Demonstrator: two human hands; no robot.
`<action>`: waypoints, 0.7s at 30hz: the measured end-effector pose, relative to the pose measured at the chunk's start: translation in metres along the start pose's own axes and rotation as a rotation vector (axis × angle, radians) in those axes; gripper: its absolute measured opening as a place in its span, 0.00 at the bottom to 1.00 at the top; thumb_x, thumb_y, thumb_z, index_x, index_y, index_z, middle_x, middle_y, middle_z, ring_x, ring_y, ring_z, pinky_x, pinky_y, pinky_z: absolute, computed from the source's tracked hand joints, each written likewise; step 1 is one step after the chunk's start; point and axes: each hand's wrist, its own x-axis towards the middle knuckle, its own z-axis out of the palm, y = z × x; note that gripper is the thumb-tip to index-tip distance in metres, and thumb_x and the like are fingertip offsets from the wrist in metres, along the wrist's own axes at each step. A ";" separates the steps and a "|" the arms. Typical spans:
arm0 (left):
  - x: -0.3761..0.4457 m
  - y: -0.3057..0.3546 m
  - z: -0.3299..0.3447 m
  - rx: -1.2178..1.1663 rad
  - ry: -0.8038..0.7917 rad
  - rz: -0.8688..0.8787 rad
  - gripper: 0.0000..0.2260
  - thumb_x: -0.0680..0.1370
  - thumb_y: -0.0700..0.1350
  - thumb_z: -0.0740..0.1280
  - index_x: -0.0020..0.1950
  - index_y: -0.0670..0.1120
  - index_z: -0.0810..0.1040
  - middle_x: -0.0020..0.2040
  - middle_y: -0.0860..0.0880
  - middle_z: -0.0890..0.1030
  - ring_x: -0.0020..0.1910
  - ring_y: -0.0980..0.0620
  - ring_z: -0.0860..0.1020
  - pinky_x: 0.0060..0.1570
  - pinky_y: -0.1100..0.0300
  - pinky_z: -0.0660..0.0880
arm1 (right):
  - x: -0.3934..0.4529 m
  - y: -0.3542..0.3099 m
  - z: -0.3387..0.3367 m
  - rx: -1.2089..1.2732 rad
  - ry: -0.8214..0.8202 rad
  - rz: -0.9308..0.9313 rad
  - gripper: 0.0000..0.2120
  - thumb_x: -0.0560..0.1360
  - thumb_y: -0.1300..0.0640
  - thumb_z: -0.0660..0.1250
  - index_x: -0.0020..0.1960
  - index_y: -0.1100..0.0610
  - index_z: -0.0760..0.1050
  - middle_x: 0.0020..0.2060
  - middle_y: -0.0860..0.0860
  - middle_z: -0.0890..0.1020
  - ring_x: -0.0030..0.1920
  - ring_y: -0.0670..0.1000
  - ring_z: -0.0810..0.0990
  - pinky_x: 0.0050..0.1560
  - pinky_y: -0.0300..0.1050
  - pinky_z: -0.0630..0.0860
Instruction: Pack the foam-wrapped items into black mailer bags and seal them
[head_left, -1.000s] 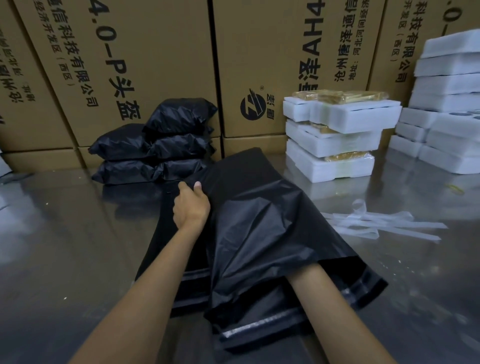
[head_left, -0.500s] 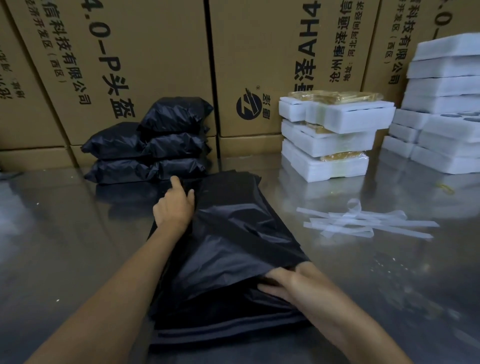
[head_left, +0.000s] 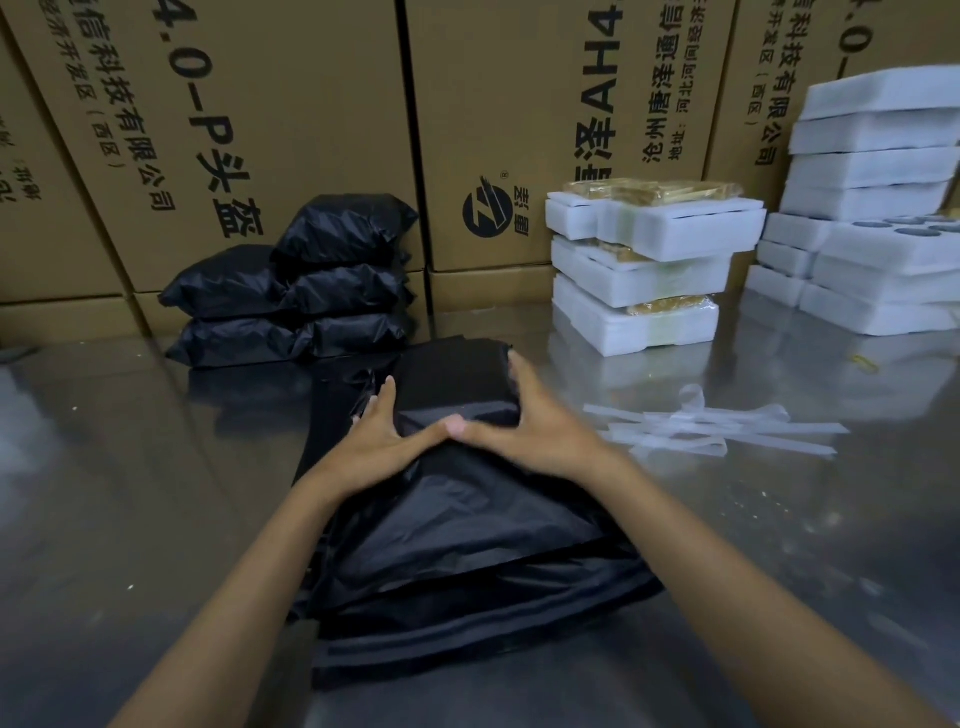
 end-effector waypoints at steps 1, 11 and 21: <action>-0.003 -0.004 0.001 0.037 0.015 -0.008 0.61 0.59 0.79 0.65 0.81 0.54 0.39 0.82 0.52 0.46 0.80 0.47 0.45 0.78 0.46 0.49 | 0.002 0.012 0.007 0.010 -0.034 0.054 0.56 0.62 0.34 0.79 0.80 0.49 0.54 0.73 0.41 0.69 0.71 0.42 0.70 0.71 0.42 0.70; -0.010 -0.026 0.011 -0.120 -0.095 0.259 0.53 0.66 0.62 0.78 0.80 0.63 0.45 0.74 0.62 0.67 0.74 0.56 0.66 0.76 0.44 0.57 | -0.008 0.051 0.001 0.065 0.018 0.060 0.34 0.66 0.45 0.81 0.69 0.48 0.73 0.59 0.42 0.82 0.57 0.39 0.80 0.54 0.30 0.75; 0.011 -0.025 0.024 -0.223 -0.056 0.314 0.54 0.64 0.62 0.80 0.79 0.65 0.47 0.74 0.64 0.66 0.71 0.60 0.69 0.68 0.59 0.69 | 0.003 0.064 -0.020 0.063 0.016 0.061 0.38 0.70 0.50 0.79 0.76 0.46 0.65 0.62 0.41 0.79 0.59 0.39 0.78 0.54 0.28 0.73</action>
